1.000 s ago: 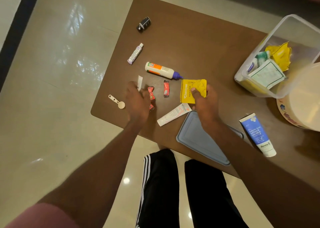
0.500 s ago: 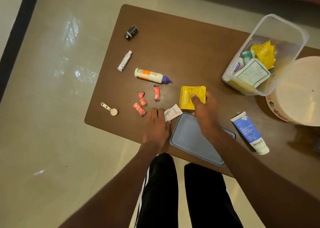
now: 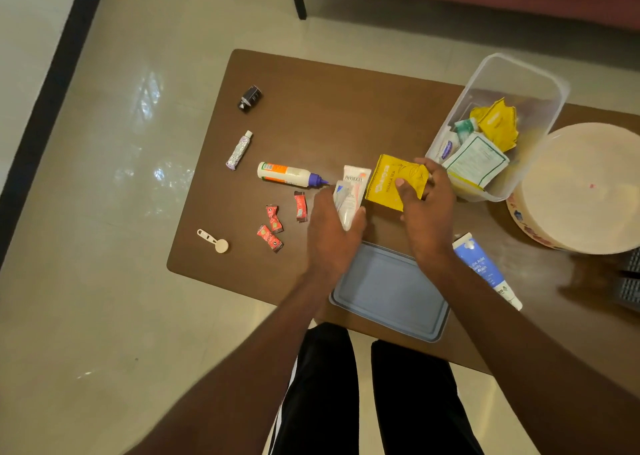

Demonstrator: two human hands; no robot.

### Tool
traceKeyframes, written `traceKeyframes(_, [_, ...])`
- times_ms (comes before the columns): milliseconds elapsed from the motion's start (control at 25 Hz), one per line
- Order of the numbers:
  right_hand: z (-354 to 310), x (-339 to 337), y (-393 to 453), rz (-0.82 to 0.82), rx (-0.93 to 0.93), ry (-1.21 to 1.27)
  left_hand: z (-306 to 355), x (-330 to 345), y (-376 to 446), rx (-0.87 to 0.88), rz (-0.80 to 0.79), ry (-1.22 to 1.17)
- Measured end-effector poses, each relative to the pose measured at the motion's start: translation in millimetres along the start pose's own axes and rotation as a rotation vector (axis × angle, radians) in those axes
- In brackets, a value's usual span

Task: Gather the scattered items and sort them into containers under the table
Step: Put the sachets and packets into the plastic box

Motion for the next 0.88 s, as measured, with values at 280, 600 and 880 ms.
traceKeyframes(280, [-64,-58,74,0.446,-0.187,0.109,119,86,50,0.124,-0.03,-0.092])
traceKeyframes(600, [-73,-109,145,0.547,-0.026,-0.316,182,172,54,0.334,-0.162,0.35])
traceKeyframes(880, [-62,-96,169,0.273,-0.274,-0.746,169,188,48,0.59,-0.171,0.685])
Point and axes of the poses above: each hand's wrist, its own y-axis towards the middle knuckle, its own x-axis out of the palm, z = x × y, the point moved 3 cm from there along y, towards the middle knuckle, and after that the axes turned 11 degrees about z, right-handed, at the moved point
